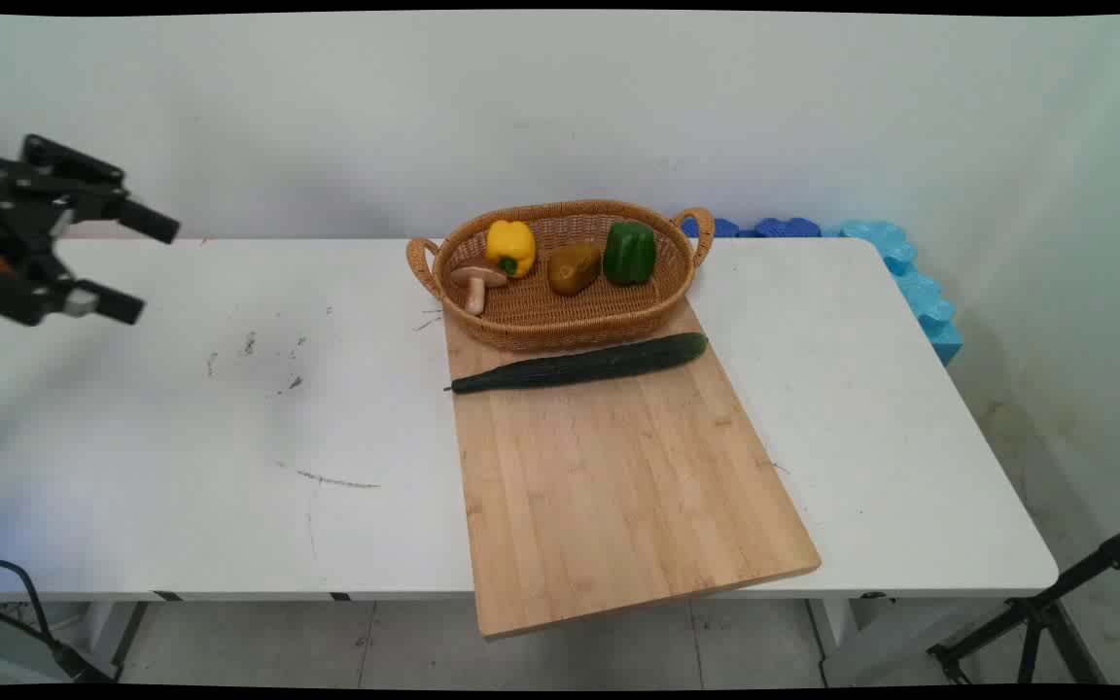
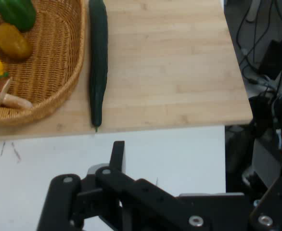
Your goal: Pick up the cucumber from the cutting board
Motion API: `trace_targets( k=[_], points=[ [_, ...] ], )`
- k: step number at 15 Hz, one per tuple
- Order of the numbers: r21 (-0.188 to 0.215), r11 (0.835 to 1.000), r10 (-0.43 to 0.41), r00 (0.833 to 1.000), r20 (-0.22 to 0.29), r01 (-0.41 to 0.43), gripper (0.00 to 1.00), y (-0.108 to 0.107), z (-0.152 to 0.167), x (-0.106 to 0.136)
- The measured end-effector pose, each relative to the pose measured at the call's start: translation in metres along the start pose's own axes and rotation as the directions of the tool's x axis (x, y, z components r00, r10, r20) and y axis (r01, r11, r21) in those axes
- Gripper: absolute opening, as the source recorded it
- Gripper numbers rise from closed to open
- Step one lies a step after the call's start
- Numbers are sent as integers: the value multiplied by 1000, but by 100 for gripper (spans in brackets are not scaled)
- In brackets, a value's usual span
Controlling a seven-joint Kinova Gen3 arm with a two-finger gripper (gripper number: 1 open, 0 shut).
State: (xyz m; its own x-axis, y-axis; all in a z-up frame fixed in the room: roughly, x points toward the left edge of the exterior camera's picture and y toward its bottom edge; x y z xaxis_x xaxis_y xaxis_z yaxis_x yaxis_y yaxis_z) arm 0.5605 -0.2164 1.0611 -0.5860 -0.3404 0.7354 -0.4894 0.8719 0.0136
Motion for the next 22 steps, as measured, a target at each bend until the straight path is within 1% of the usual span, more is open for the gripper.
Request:
trace_targets(
  k=[4, 7, 10, 11, 13, 16, 20, 22],
  points=[
    [-4, 999, -52, 998, -17, 52, 100, -11, 34, 28],
    [-13, 996, -85, 996, -30, 85, 100, -21, 70, 56],
    [-13, 993, -120, 993, -15, 120, 100, -31, 109, 75],
    [-12, 992, -128, 992, -9, 128, 100, -32, 117, 77],
    [-10, 988, -152, 988, 15, 153, 100, -35, 144, 80],
    [-4, 984, -179, 982, 58, 180, 100, -37, 186, 75],
    [23, 978, -210, 972, 108, 208, 100, -43, 238, 63],
    [39, 975, -222, 967, 123, 219, 100, -48, 255, 57]
  ],
)
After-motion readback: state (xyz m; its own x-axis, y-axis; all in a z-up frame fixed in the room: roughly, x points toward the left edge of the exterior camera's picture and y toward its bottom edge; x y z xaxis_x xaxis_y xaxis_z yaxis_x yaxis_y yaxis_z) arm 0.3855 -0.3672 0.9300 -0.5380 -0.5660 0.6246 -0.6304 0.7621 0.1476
